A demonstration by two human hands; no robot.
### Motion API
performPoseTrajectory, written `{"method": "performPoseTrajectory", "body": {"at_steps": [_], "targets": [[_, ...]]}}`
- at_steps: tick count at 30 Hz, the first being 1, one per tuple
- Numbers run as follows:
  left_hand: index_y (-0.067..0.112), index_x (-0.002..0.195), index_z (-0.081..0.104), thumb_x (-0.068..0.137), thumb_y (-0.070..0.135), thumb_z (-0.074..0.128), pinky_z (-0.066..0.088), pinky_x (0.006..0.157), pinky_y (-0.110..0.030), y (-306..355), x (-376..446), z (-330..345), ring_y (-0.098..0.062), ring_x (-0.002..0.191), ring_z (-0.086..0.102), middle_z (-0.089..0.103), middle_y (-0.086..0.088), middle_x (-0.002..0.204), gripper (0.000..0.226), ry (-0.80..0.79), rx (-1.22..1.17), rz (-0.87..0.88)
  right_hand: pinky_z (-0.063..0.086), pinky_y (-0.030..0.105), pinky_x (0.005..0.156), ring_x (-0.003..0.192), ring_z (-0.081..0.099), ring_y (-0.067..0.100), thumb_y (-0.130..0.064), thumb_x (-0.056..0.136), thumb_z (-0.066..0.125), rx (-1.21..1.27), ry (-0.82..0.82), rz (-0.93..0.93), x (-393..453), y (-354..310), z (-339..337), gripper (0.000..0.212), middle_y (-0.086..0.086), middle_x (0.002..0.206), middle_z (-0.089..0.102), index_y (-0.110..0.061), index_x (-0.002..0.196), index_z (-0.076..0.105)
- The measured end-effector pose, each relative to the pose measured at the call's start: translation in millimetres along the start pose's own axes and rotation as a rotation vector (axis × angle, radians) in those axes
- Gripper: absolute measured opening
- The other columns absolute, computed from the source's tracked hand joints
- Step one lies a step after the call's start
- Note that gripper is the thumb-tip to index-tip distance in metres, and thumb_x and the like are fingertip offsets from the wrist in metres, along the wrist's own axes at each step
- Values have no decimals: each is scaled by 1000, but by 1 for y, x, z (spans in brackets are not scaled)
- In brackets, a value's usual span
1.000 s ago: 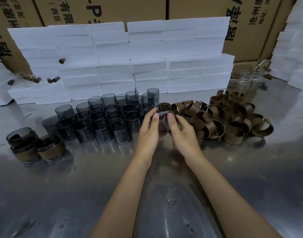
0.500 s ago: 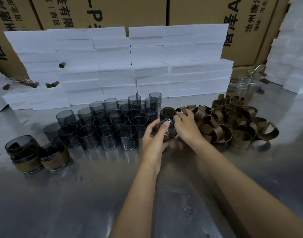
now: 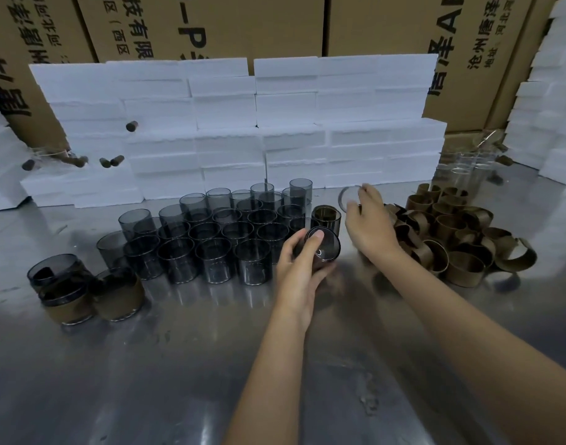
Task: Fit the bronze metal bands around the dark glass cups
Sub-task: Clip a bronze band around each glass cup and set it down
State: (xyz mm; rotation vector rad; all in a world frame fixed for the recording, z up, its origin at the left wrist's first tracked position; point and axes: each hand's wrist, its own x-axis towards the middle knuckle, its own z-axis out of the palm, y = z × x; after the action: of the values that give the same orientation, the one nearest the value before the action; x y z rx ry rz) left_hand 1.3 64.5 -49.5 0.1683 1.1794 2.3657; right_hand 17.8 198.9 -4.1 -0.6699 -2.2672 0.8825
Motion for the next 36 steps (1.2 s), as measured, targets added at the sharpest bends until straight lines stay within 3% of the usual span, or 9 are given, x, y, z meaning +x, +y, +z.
{"method": "performPoseTrajectory", "body": {"at_steps": [4,7,11,14,19,23,26,31,36], "targets": [[16,123,66,92,30,75,60,94,-45,1,-1,2,-24,107,71,71,-12,119,36,14,18,-1,51,34,103,113,67,25,-13,104,48,185,184,-171,-32,-14,-24,34,-1,143,59,-6,131,68],[12,127,64,94,48,66,60,86,-39,3,-1,3,-25,101,70,71,-18,122,49,-12,59,5,47,11,92,105,68,17,-4,94,56,126,126,-218,-58,-20,-31,27,-5,115,73,-8,107,80],[8,134,59,81,67,69,55,97,-43,4,-5,1,-28,112,70,70,-17,124,80,-104,148,22,51,37,100,112,68,21,0,95,56,35,-1,-254,-74,-17,-31,28,4,120,74,-6,110,79],[11,130,60,70,57,84,57,84,-36,3,-7,-1,-20,99,70,70,-7,104,80,-136,165,47,53,40,96,110,68,22,3,96,54,13,-29,-350,-77,-16,-36,28,6,118,73,-4,109,77],[10,136,58,87,28,80,57,89,-41,2,-8,0,-28,115,66,62,-24,134,56,-148,176,29,52,32,97,111,67,13,4,93,55,116,-9,-297,-79,-11,-37,28,-1,116,74,-8,99,80],[11,132,62,88,25,80,57,92,-44,0,-7,0,-33,125,63,60,-19,138,50,-152,177,27,53,34,94,102,65,11,-20,94,69,560,74,55,-70,-11,-30,10,-4,112,68,-17,101,63],[9,135,60,81,31,80,57,95,-48,0,-7,0,-36,126,62,60,-21,137,61,-202,188,19,56,27,88,98,71,6,-60,87,70,688,-179,302,-66,-9,-18,50,-5,107,74,-21,115,60],[12,134,62,69,36,86,56,100,-51,1,-6,-3,-35,124,64,61,-25,135,73,-216,195,22,49,37,105,109,68,7,-95,69,51,590,-346,313,-69,1,-2,83,-8,111,76,-30,115,73],[11,133,62,68,35,86,59,89,-43,2,-6,-1,-33,122,66,64,-23,132,73,-219,193,9,49,38,107,109,67,4,-98,69,45,632,-301,301,-72,3,-1,84,-12,111,75,-33,114,72]]}}
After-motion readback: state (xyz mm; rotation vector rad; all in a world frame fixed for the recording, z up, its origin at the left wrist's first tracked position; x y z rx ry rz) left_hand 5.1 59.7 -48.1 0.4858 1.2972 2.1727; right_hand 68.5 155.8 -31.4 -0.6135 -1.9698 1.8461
